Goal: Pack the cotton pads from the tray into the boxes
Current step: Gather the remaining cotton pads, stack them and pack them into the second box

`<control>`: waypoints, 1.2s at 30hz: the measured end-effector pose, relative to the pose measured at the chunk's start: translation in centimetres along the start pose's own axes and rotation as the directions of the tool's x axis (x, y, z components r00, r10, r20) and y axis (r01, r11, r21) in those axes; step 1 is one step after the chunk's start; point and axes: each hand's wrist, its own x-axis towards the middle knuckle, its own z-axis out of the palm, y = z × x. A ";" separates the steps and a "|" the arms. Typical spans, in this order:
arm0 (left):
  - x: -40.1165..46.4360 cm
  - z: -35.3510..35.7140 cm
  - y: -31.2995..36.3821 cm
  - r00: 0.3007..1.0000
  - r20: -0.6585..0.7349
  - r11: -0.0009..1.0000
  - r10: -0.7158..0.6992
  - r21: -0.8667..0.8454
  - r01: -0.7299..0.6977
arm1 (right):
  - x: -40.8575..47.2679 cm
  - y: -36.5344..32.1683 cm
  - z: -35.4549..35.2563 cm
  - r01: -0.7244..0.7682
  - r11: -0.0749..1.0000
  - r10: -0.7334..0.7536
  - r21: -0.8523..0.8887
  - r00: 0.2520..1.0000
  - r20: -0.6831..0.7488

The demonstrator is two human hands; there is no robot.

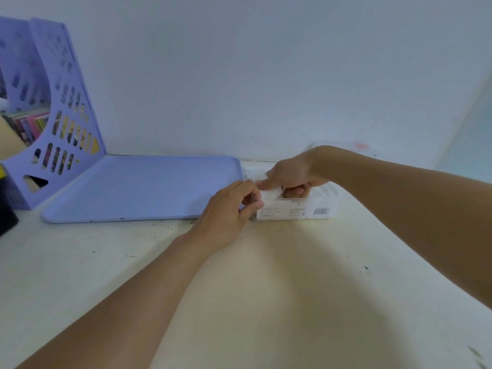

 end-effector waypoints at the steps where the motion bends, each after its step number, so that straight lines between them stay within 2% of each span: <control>1: 0.0 0.0 -0.1 1.000 -0.004 1.000 0.000 -0.001 0.000 | 0.1 -0.3 0.0 -0.005 0.999 0.004 -0.047 1.000 -0.014; 4: 0.0 -0.1 -0.2 1.000 -0.017 1.000 0.008 0.003 -0.008 | 0.3 0.2 0.1 0.036 0.999 -0.037 -0.032 0.999 -0.033; 6: 0.0 -0.1 -0.2 1.000 -0.011 1.000 -0.003 -0.016 0.003 | 0.2 0.8 0.2 0.060 0.997 -0.060 0.045 0.998 0.014; 8: 0.0 -0.2 -0.2 1.000 -0.011 1.000 -0.011 -0.024 0.011 | 0.1 0.4 0.2 0.040 0.999 -0.041 0.034 0.998 0.054; 11: 0.0 -0.3 -0.3 1.000 -0.014 1.000 -0.028 -0.007 0.028 | 0.2 -1.6 0.2 -0.048 0.987 0.046 -0.156 0.999 -0.013; 14: 0.0 -0.3 -0.5 0.999 -0.022 0.999 -0.036 0.018 0.036 | 0.2 -3.0 0.9 -0.126 0.890 0.084 -0.437 0.990 -0.113; 16: -0.1 -0.3 -0.4 0.998 -0.028 0.998 -0.052 0.016 0.053 | 0.4 -3.3 1.3 -0.150 0.860 0.088 -0.487 0.985 -0.148; 18: -0.1 -0.3 -0.4 0.997 -0.037 0.997 -0.071 -0.003 0.071 | 0.3 -3.5 1.5 -0.155 0.867 0.092 -0.474 0.984 -0.153; 22: -0.1 -0.2 -0.1 0.997 -0.047 0.997 -0.066 -0.054 0.063 | -0.4 -3.2 1.6 -0.152 0.953 0.129 -0.262 0.987 -0.100; 27: -0.1 -0.1 0.0 0.995 -0.039 0.994 -0.087 -0.069 0.084 | -1.2 -3.0 2.3 -0.125 0.950 0.055 -0.285 0.969 -0.242; 30: -0.3 -0.1 -0.1 0.993 -0.020 0.989 -0.118 -0.088 0.116 | -0.8 -2.9 3.7 -0.166 0.936 0.008 -0.310 0.892 -0.452; 33: -0.3 -0.1 0.1 0.992 -0.021 0.985 -0.127 -0.117 0.123 | 0.0 -2.8 5.7 -0.180 0.973 0.034 -0.142 0.725 -0.688; 34: -0.4 -0.2 0.2 0.990 -0.026 0.981 -0.135 -0.146 0.130 | 0.1 -3.0 6.2 -0.183 0.972 0.018 -0.150 0.689 -0.725; 36: -0.4 -0.3 0.3 0.988 -0.019 0.970 -0.150 -0.196 0.144 | 0.1 -3.0 6.6 -0.172 0.966 -0.026 -0.195 0.684 -0.729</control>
